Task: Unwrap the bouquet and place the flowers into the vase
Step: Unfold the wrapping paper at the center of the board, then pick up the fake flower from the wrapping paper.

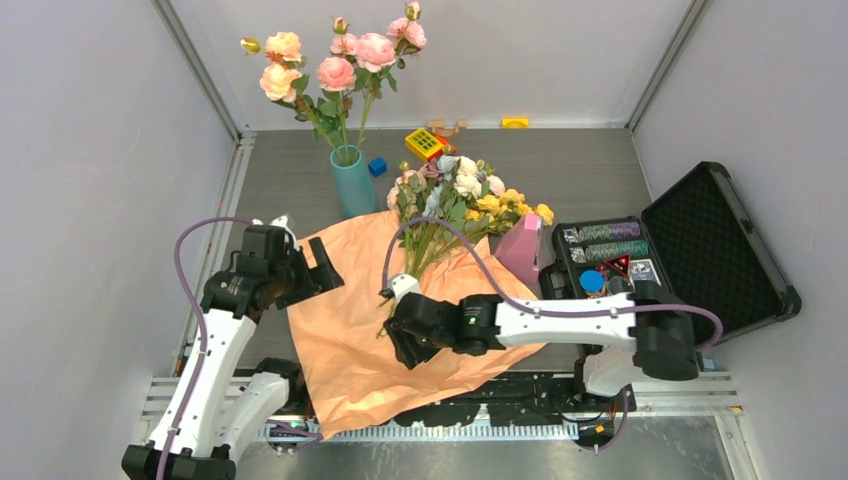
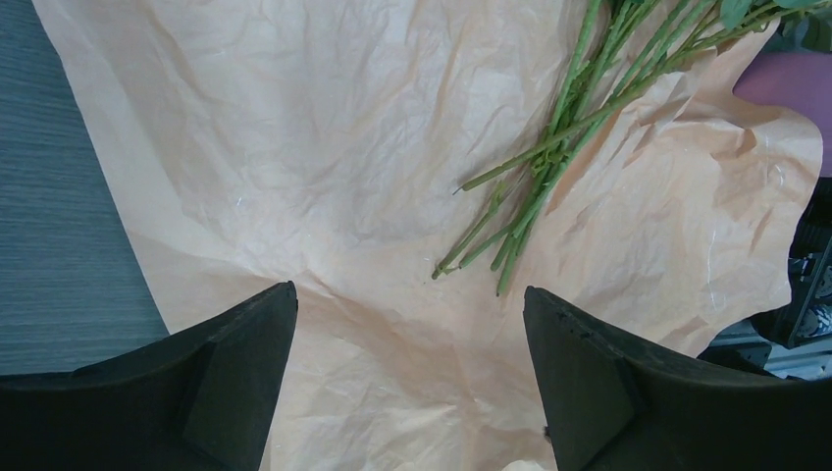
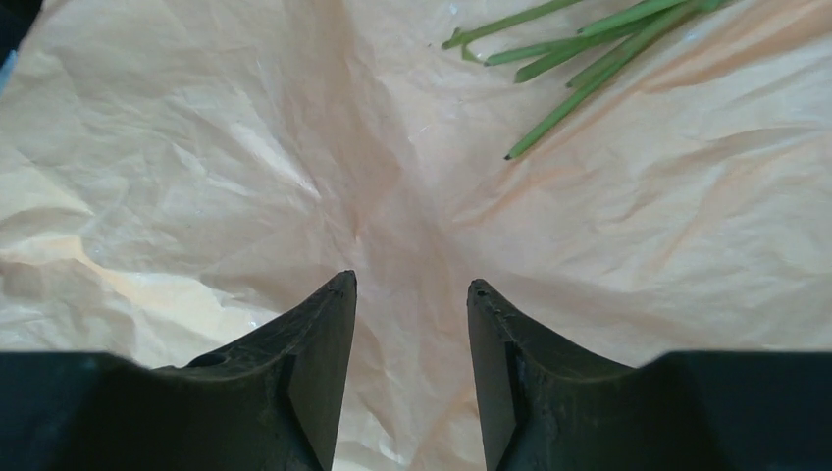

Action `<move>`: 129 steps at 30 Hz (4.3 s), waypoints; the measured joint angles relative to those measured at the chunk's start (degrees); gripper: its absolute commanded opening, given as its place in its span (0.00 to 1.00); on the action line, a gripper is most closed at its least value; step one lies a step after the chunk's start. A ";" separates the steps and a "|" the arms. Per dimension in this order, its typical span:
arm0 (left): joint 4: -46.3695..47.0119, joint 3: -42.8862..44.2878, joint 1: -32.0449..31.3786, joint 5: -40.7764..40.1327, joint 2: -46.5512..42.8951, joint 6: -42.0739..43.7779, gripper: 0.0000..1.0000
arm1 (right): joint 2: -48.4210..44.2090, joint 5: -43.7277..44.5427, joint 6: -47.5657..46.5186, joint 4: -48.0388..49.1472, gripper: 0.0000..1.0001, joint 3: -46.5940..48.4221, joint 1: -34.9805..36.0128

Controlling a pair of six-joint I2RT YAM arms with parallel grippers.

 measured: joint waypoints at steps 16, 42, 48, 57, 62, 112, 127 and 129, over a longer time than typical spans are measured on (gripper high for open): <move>1.11 -0.04 0.00 2.34 2.19 0.59 0.90 | 20.44 -15.37 -4.00 5.40 0.41 2.03 2.62; 12.44 -13.03 -17.38 6.36 5.09 -9.53 0.87 | -3.82 0.52 6.84 -2.32 0.57 -16.79 -9.66; 16.94 -20.02 -18.56 0.76 3.13 -14.01 0.89 | -10.25 3.41 11.37 -2.40 0.61 -23.50 -16.46; 19.02 -29.86 -18.56 -3.85 -6.82 -19.54 0.91 | -21.99 8.90 21.42 -5.29 0.73 -30.80 -19.96; 19.15 -30.58 -18.56 -4.26 -7.65 -20.26 0.91 | -26.58 11.10 24.72 -7.37 0.74 -32.63 -21.75; 14.29 8.63 -17.07 0.20 24.20 19.47 0.73 | 3.08 28.76 36.57 27.02 0.54 -15.52 -25.94; 14.10 7.30 -17.07 0.11 23.54 19.71 0.72 | 12.90 27.19 39.21 31.98 0.46 -12.50 -30.97; 14.08 7.30 -17.05 0.11 23.54 19.71 0.72 | 13.75 26.69 39.19 32.15 0.46 -12.02 -31.23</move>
